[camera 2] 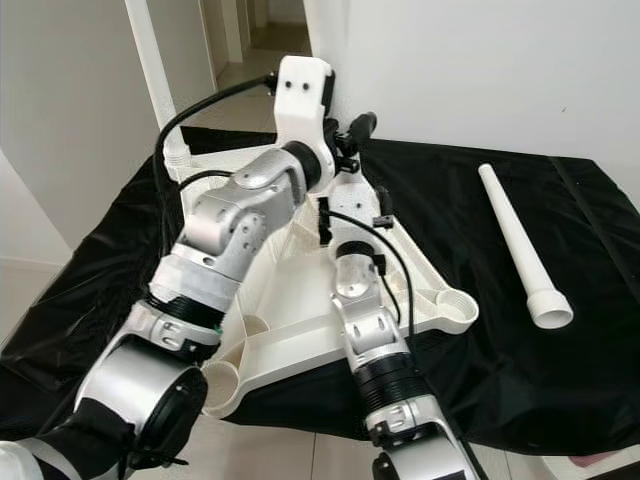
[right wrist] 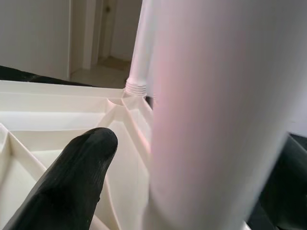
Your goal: Building children table
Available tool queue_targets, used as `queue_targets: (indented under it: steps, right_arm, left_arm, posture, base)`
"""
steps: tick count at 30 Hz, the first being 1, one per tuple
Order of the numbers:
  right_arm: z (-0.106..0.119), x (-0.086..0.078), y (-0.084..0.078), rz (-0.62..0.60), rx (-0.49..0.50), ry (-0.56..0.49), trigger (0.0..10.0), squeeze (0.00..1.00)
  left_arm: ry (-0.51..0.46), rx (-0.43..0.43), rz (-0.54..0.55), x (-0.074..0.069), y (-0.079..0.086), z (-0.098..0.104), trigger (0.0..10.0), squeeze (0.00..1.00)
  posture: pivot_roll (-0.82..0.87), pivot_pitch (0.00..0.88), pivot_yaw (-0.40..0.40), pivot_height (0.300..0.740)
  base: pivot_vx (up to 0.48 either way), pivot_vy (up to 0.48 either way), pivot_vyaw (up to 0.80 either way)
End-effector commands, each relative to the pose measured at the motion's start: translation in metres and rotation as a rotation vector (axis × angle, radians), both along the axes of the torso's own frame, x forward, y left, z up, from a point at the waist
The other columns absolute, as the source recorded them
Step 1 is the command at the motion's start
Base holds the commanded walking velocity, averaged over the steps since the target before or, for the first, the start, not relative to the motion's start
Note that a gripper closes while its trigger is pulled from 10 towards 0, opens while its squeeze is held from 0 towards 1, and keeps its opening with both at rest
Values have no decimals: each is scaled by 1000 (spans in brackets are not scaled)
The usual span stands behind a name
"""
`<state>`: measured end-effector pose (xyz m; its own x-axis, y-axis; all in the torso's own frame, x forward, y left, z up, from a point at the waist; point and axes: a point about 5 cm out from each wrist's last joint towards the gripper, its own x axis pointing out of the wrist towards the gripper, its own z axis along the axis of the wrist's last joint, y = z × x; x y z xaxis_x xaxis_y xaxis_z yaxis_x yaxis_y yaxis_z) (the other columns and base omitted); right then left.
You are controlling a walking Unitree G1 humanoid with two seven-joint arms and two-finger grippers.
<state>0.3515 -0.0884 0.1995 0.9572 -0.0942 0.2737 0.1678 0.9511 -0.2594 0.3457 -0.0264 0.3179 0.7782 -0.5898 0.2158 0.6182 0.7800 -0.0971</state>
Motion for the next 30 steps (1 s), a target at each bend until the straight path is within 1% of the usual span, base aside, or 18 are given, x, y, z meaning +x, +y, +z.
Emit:
queue_targets:
  steps: [1, 7, 9, 14, 15, 16, 19, 20, 21, 22, 23, 25, 26, 29, 30]
  right_arm:
    - [6, 2, 2, -22, -14, -41, 10000, 0]
    - [9, 3, 3, -37, -21, -63, 10000, 0]
    - [10, 2, 1, -56, -8, -82, 10000, 0]
    - [11, 3, 1, -65, 8, -86, 10000, 0]
    - [10, 4, 1, -67, 15, -82, 6000, 0]
    - [9, 4, 0, -70, 20, -81, 6627, 0]
    - [9, 4, 0, -73, 24, -81, 6627, 0]
    - [9, 5, 0, -77, 21, -86, 4588, 0]
    - [9, 5, 0, -81, 21, -89, 4353, 0]
    - [9, 5, 0, -81, 21, -89, 4353, 0]
    - [10, 6, -1, -85, 34, -86, 706, 0]
    - [10, 7, -2, -88, 44, -83, 706, 0]
    - [10, 8, -3, -95, 38, -88, 0, 0]
    - [12, 9, -5, -111, 29, -101, 0, 0]
    - [13, 10, -6, -118, 41, -105, 0, 0]
  left_arm:
    - [-37, -8, 34, -3, -5, 9, 10000, 0]
    - [-45, -1, 26, -4, -8, 9, 10000, 0]
    - [-50, -1, 27, -4, -8, 10, 10000, 0]
    - [-55, -4, 32, -3, -8, 12, 10000, 0]
    - [-57, -3, 33, -3, -8, 12, 10000, 0]
    - [-59, -5, 33, -3, -8, 13, 10000, 0]
    - [-60, -6, 33, -4, -8, 13, 10000, 0]
    - [-62, -6, 33, -4, -8, 13, 10000, 0]
    - [-62, -6, 33, -4, -8, 14, 10000, 0]
    - [-62, -6, 33, -4, -8, 14, 10000, 0]
    - [-63, -8, 28, -5, -9, 14, 10000, 0]
    - [-64, -10, 24, -6, -10, 14, 10000, 0]
    - [-62, -14, 19, -7, -11, 15, 10000, 0]
    - [-63, -17, 11, -10, -12, 15, 10000, 0]
    - [-64, -18, 6, -11, -13, 15, 10000, 0]
  posture:
    - [-3, 6, -7, 740]
    - [0, 1, -10, 740]
    - [5, 0, -15, 740]
    - [6, 0, -15, 740]
    - [6, 0, -15, 740]
    - [6, 0, -15, 740]
    - [6, 0, -15, 740]
    - [9, 0, -16, 740]
    - [9, 0, -16, 740]
    - [9, 0, -16, 740]
    - [10, 0, -17, 740]
    - [10, 0, -17, 740]
    - [13, 0, -17, 740]
    - [13, 0, -17, 740]
    - [16, 0, -18, 740]
  base:
    - [0, 0, 0]
    - [0, 0, 0]
    - [0, 0, 0]
    - [0, 0, 0]
    - [0, 0, 0]
    - [0, 0, 0]
    - [0, 0, 0]
    - [0, 0, 0]
    - [0, 0, 0]
    - [0, 0, 0]
    - [0, 0, 0]
    - [0, 0, 0]
    - [0, 0, 0]
    - [0, 0, 0]
    - [0, 0, 0]
